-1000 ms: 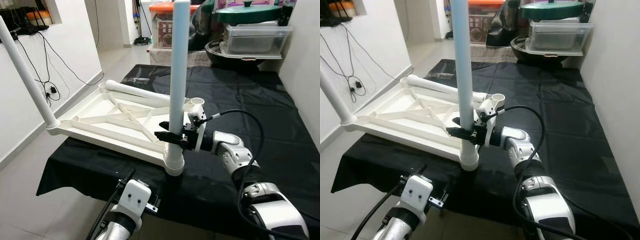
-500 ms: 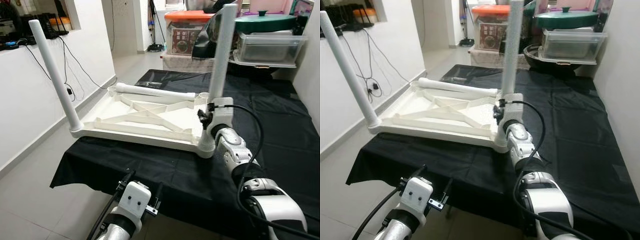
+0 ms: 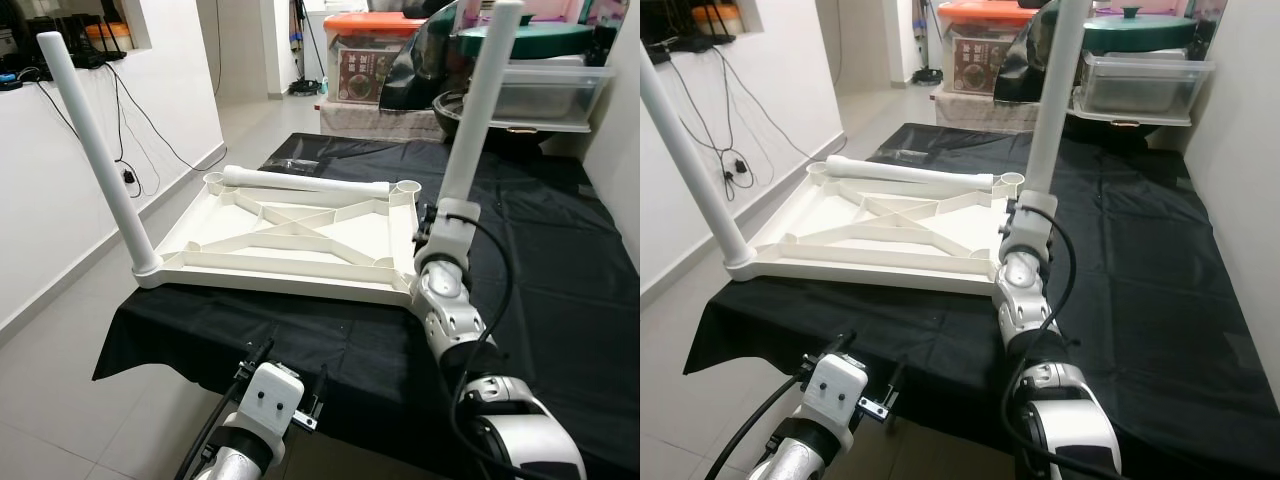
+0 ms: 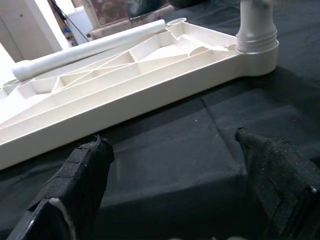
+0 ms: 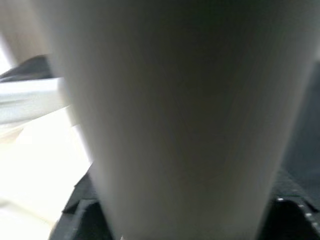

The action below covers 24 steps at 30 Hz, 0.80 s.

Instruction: Building children table

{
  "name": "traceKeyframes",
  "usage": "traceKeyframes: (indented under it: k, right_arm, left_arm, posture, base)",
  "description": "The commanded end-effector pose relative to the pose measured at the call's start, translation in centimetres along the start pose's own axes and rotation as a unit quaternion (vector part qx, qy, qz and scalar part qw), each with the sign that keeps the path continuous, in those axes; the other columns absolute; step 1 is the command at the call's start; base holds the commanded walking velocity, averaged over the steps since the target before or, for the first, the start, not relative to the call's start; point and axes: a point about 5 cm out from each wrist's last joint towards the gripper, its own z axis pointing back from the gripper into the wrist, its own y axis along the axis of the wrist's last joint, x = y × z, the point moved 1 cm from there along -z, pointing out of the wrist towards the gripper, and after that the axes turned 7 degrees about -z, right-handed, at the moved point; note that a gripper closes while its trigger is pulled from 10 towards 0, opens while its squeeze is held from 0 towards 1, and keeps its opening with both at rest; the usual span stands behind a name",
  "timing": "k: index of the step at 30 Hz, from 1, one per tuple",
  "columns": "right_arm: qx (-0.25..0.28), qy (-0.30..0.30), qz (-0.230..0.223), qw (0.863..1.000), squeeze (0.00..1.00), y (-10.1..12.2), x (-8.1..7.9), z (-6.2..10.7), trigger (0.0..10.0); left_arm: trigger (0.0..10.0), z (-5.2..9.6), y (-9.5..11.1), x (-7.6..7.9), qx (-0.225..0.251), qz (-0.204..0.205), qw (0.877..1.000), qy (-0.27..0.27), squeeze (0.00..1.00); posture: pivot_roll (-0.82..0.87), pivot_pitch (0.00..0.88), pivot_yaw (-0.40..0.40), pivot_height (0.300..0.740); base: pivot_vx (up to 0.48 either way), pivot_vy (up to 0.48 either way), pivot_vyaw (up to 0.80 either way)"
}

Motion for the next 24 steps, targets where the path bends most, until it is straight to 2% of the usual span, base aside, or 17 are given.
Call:
traceKeyframes:
  k: [1,2,3,7,8,10,11,12,14,15,17,18,19,20,21,22,24]
  right_arm:
    - [0.016,0.039,-0.019,0.999,1.00,0.6,-0.8,0.0,10.0]
    - [0.033,0.066,-0.016,0.997,0.76,1.0,-0.9,-0.1,10.0]
    - [0.019,0.116,-0.035,0.992,0.00,1.0,-1.4,-0.1,10.0]
    - [-0.011,0.192,-0.068,0.979,0.00,0.9,-1.9,-0.1,10.0]
    - [-0.011,0.192,-0.068,0.979,0.00,0.9,-1.9,-0.1,10.0]
    - [-0.061,0.299,-0.072,0.949,0.00,0.7,-1.9,0.1,10.0]
    - [-0.085,0.364,-0.068,0.925,0.00,0.6,-2.0,0.5,10.0]
    - [-0.085,0.364,-0.068,0.925,0.00,0.6,-2.0,0.5,10.0]
    - [-0.118,0.439,-0.062,0.888,0.00,0.5,-2.2,1.1,10.0]
    - [-0.118,0.439,-0.062,0.888,0.00,0.5,-2.2,1.1,10.0]
    - [-0.141,0.484,-0.046,0.862,0.00,0.3,-2.3,1.6,10.0]
    - [-0.141,0.484,-0.046,0.862,0.00,0.3,-2.3,1.6,10.0]
    - [-0.154,0.510,-0.041,0.845,0.00,0.2,-2.5,1.9,10.0]
    - [-0.154,0.510,-0.041,0.845,0.00,0.2,-2.5,1.9,10.0]
    - [-0.163,0.537,-0.024,0.828,0.00,0.0,-2.6,2.3,10.0]
    - [-0.163,0.537,-0.024,0.828,0.00,0.0,-2.6,2.3,10.0]
    - [-0.172,0.566,-0.009,0.806,0.00,-0.3,-2.6,2.6,10.0]
  left_arm:
    - [10.0,0.0,-0.1,0.0,0.004,0.002,1.000,-0.006,0.00]
    - [10.0,0.1,0.3,0.1,0.018,0.007,1.000,-0.014,0.00]
    - [10.0,0.1,0.9,0.3,0.039,0.011,0.999,-0.021,0.00]
    - [10.0,0.1,1.6,0.6,0.064,0.010,0.997,-0.033,0.00]
    - [10.0,0.1,1.6,0.6,0.064,0.010,0.997,-0.033,0.00]
    - [10.0,0.2,2.2,1.1,0.084,0.002,0.995,-0.047,0.00]
    - [10.0,0.2,2.6,1.1,0.098,0.003,0.994,-0.049,0.00]
    - [10.0,0.2,2.6,1.1,0.098,0.003,0.994,-0.049,0.00]
    - [10.0,0.2,3.2,1.0,0.120,0.010,0.991,-0.052,0.00]
    - [10.0,0.2,3.2,1.0,0.120,0.010,0.991,-0.052,0.00]
    - [10.0,0.3,3.7,1.0,0.139,0.021,0.989,-0.054,0.00]
    - [10.0,0.3,3.7,1.0,0.139,0.021,0.989,-0.054,0.00]
    - [10.0,0.4,4.0,1.0,0.145,0.029,0.988,-0.053,0.00]
    - [10.0,0.4,4.0,1.0,0.145,0.029,0.988,-0.053,0.00]
    - [10.0,0.5,4.2,0.9,0.151,0.030,0.987,-0.045,0.00]
    - [10.0,0.5,4.2,0.9,0.151,0.030,0.987,-0.045,0.00]
    - [10.0,0.7,4.4,0.6,0.158,0.033,0.986,-0.033,0.00]
  posture:
    - [0.04,0.000,0.015,0.740]
    - [0.04,0.000,0.015,0.740]
    - [0.04,0.000,0.015,0.740]
    - [0.04,0.000,0.015,0.740]
    - [0.04,0.000,0.015,0.740]
    - [0.04,0.000,0.014,0.740]
    - [0.04,0.000,0.010,0.740]
    - [0.04,0.000,0.010,0.740]
    - [0.04,0.000,0.010,0.740]
    - [0.04,0.000,0.010,0.740]
    - [0.04,0.000,0.010,0.740]
    - [0.04,0.000,0.010,0.740]
    - [0.05,0.000,0.002,0.740]
    - [0.05,0.000,0.002,0.740]
    - [0.05,0.000,0.002,0.740]
    - [0.05,0.000,0.002,0.740]
    - [0.05,0.000,-0.002,0.740]
  base:
    - [0.000,0.000,0.00]
    - [0.000,0.000,0.00]
    - [0.000,0.000,0.00]
    - [0.000,0.000,0.00]
    - [0.000,0.000,0.00]
    - [0.000,0.000,0.00]
    - [0.000,0.000,0.00]
    - [0.000,0.000,0.00]
    - [0.000,0.000,0.00]
    - [0.000,0.000,0.00]
    - [0.000,0.000,0.00]
    - [0.000,0.000,0.00]
    - [0.000,0.000,0.00]
    - [0.000,0.000,0.00]
    - [0.000,0.000,0.00]
    - [0.000,0.000,0.00]
    - [0.000,0.000,0.00]
